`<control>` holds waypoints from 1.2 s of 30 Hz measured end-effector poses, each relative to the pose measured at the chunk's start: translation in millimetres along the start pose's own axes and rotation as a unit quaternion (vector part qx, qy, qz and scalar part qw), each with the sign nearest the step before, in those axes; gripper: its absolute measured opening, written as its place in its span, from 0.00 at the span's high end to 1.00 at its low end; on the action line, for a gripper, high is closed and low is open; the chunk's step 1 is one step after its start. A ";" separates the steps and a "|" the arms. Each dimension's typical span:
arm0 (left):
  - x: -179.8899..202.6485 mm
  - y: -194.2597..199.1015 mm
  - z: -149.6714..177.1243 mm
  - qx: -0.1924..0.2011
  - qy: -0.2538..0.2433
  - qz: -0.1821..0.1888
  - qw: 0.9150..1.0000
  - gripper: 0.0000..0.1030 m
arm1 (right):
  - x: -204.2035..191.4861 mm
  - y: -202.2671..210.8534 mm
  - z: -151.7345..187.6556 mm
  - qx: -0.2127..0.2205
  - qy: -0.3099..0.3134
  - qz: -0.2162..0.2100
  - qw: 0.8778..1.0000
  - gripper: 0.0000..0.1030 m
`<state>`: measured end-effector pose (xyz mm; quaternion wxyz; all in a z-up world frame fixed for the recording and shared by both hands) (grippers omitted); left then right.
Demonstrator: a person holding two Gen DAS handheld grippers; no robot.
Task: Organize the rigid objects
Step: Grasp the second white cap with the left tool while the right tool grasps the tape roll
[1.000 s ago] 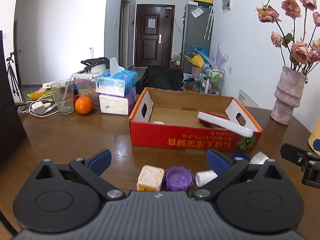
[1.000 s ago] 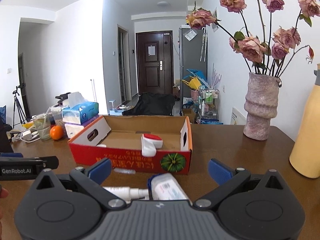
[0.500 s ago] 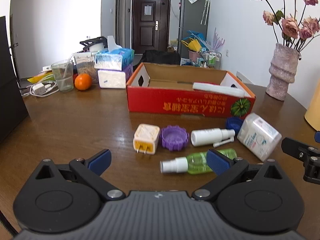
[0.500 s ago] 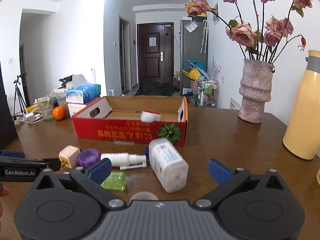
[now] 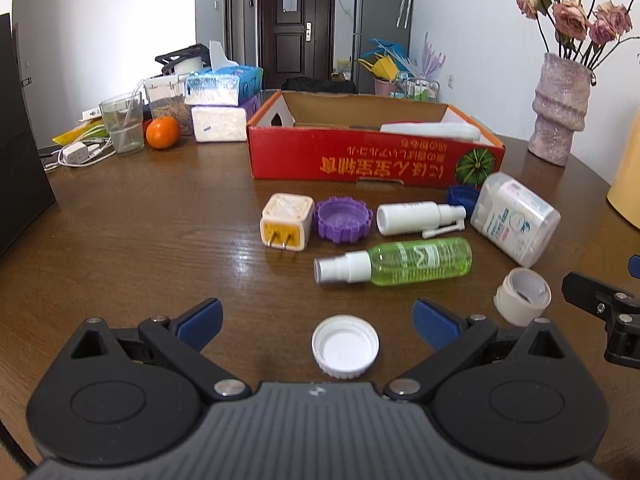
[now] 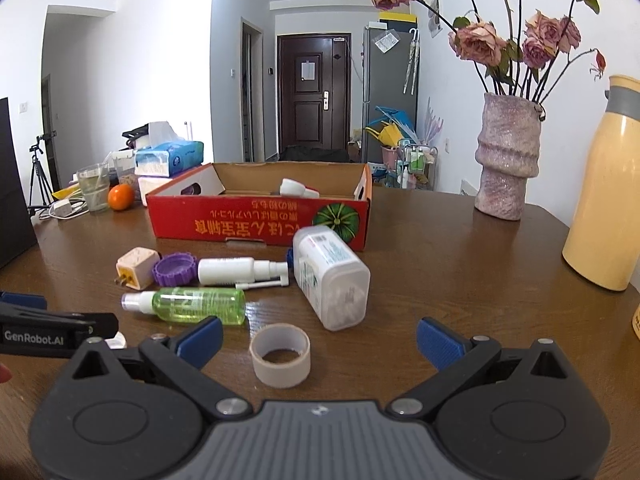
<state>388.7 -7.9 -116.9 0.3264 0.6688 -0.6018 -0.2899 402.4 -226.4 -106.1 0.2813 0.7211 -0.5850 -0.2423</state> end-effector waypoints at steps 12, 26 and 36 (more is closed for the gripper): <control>3.1 -17.6 19.1 -0.024 -0.007 -0.014 1.000 0.00 | 0.2 -5.7 16.1 0.008 0.000 0.000 1.000 0.00; 8.4 -25.3 19.1 -0.018 -0.018 0.007 1.000 0.60 | -4.0 -16.1 21.8 0.011 -0.005 -0.005 1.000 0.00; 6.5 -20.7 17.4 -0.007 -0.010 0.022 1.000 0.60 | -0.6 -25.6 21.5 -0.006 -0.022 -0.010 1.000 0.00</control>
Point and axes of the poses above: each gripper's, at about its wrist camera, not at the fingertips, and y roughly against the way its jaws point, x to its right, z to its underside, the point moved 9 cm from there along -y, roughly the way its jaws point, and after that the axes turned 13 degrees about -x, right-handed, at the moved point
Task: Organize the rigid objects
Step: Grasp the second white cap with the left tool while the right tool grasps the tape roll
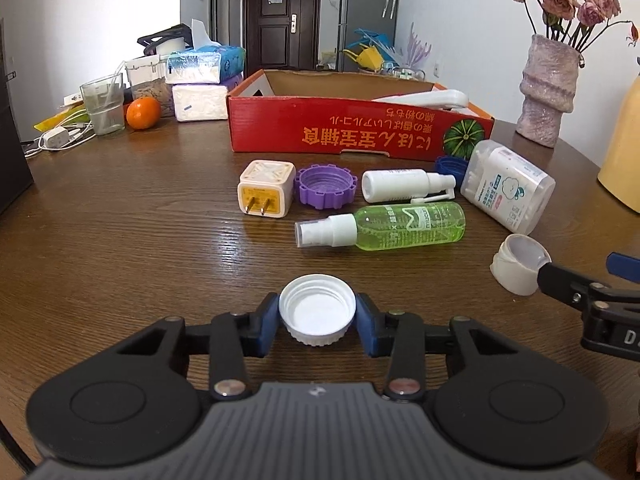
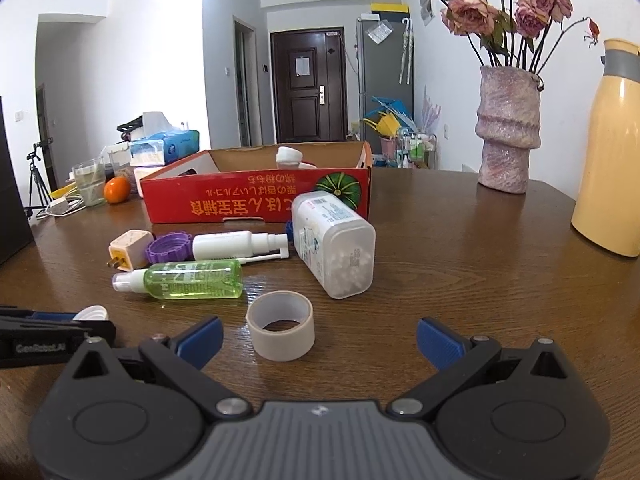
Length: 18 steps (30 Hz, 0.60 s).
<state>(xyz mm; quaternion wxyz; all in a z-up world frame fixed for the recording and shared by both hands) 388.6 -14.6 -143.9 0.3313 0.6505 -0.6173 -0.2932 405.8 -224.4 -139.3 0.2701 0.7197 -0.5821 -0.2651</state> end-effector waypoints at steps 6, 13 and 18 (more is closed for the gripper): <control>-4.7 1.6 -1.8 0.004 0.012 -0.001 1.000 0.60 | -9.1 -16.2 -3.0 -0.026 0.005 0.002 1.000 0.11; -6.1 1.5 -2.3 0.004 0.015 0.001 1.000 0.60 | -18.7 -34.1 -7.7 -0.049 0.005 -0.016 0.999 0.55; -6.2 1.6 -2.6 0.005 0.016 0.000 1.000 0.60 | -24.2 -31.8 -8.9 -0.042 0.014 -0.023 0.999 0.59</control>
Point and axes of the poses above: each gripper's, at about its wrist camera, not at the fingertips, and y roughly against the way its jaws point, x to its right, z to its underside, the point moved 9 cm from there along -y, roughly the way its jaws point, and after that the axes turned 13 degrees about -x, right-handed, at the moved point
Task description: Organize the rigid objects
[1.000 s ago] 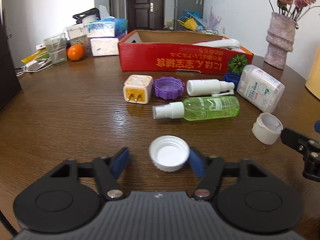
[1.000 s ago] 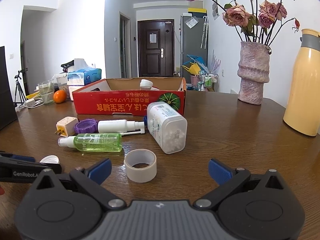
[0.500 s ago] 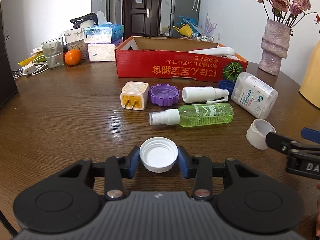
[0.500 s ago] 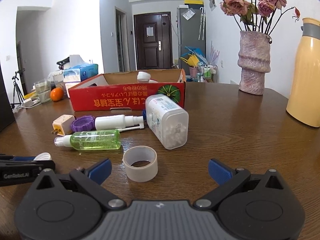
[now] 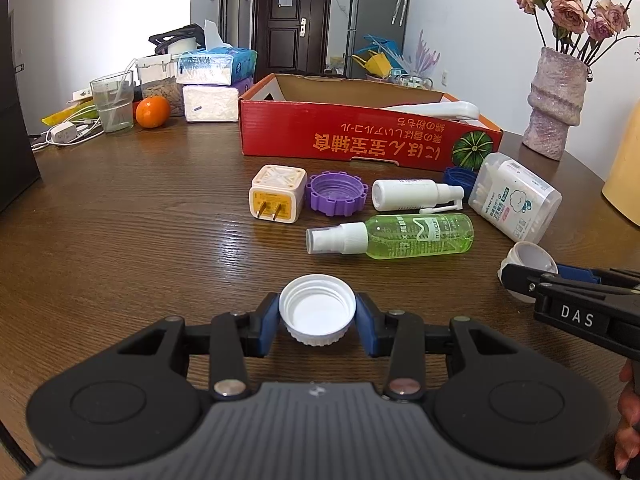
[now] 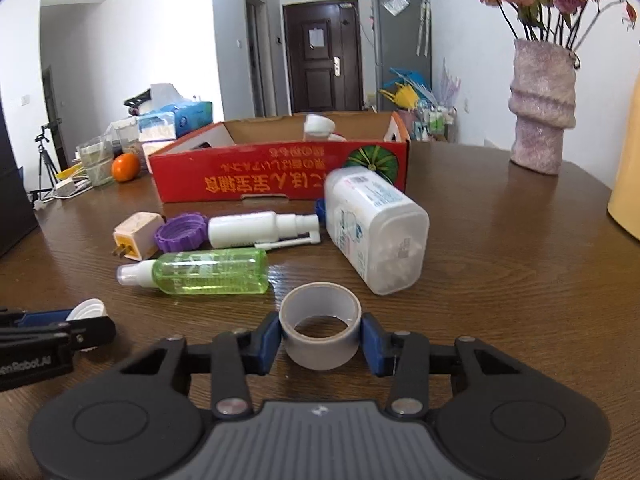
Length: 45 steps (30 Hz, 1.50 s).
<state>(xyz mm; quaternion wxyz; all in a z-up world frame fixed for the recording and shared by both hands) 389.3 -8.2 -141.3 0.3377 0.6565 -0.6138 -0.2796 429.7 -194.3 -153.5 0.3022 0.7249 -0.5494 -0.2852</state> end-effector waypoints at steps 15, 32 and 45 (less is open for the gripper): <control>-1.3 6.6 -6.5 0.012 -0.001 -0.007 1.000 0.60 | -12.7 22.3 -4.0 0.043 0.020 0.000 0.999 0.59; -2.0 37.5 -51.2 0.061 -0.007 -0.002 0.998 0.60 | -35.5 51.6 -39.1 0.089 0.043 -0.008 0.995 0.59; 4.3 51.6 -103.2 0.100 -0.007 0.003 0.995 0.60 | -36.6 62.6 -89.9 0.129 0.034 -0.011 0.991 0.59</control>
Point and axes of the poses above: each gripper's, at about its wrist camera, not at the fingertips, and y roughly against the way its jaws point, x to its right, z to its underside, the point moved 9 cm from there along -y, roughly the way its jaws point, and after that the axes turned 13 degrees about -x, right-handed, at the moved point
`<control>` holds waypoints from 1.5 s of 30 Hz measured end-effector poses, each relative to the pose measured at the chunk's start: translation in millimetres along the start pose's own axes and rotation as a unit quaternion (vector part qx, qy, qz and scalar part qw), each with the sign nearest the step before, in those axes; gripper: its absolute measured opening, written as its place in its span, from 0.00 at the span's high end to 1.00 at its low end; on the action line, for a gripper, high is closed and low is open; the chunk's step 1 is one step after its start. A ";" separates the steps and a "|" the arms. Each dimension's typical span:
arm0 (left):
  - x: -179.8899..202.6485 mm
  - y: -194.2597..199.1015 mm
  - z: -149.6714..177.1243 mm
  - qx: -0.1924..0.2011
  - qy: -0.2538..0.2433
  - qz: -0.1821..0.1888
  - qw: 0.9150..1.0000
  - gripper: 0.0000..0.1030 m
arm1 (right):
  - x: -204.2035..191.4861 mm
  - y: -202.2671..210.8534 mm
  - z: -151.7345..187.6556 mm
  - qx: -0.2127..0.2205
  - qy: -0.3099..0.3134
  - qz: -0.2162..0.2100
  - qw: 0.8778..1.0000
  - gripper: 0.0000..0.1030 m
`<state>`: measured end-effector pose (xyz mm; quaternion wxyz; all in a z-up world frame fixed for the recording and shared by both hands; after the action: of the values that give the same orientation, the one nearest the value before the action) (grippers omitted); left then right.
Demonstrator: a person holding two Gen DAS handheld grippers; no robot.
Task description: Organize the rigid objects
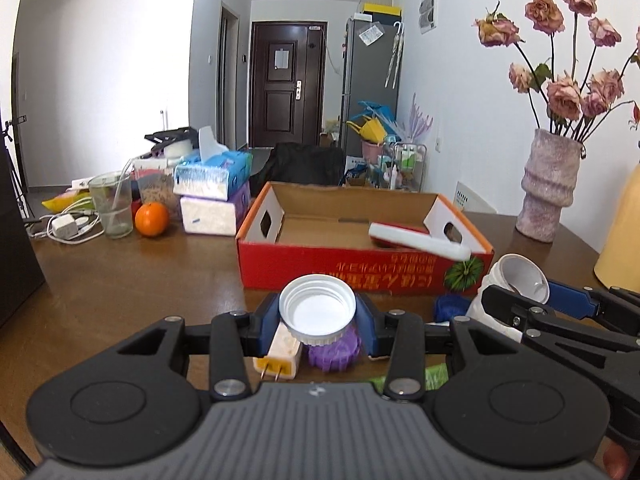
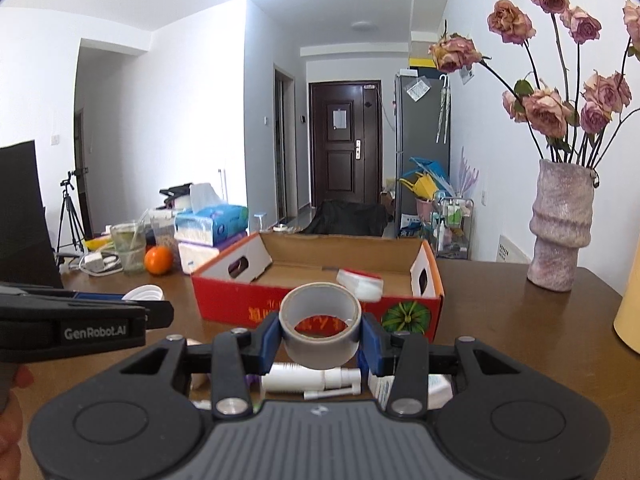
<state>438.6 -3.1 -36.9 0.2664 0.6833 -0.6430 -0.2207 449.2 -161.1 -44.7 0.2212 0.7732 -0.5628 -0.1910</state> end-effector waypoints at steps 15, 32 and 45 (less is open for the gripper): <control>3.8 -23.2 -47.8 0.020 0.006 -0.008 1.000 0.60 | 4.7 -26.2 -45.5 0.019 -0.007 -0.005 1.000 0.59; -10.8 -67.2 -87.1 0.022 0.041 -0.019 0.999 0.60 | 3.6 -76.4 -80.6 0.007 -0.009 -0.012 1.000 0.60; -15.6 -103.2 -110.7 0.017 0.041 -0.032 0.999 0.60 | 4.4 -119.9 -100.4 -0.013 -0.008 -0.006 1.000 0.60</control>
<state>587.2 24.6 -20.2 0.2738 0.7162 -0.6133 -0.1899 599.3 -120.3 -28.3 0.2257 0.7722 -0.5571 -0.2060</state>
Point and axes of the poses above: each gripper's, at about its wrist camera, not at the fingertips, and y roughly against the way its jaws point, x to its right, z to its underside, the point moved 9 cm from there along -y, roughly the way its jaws point, and after that the axes turned 13 degrees about -x, right-handed, at the moved point
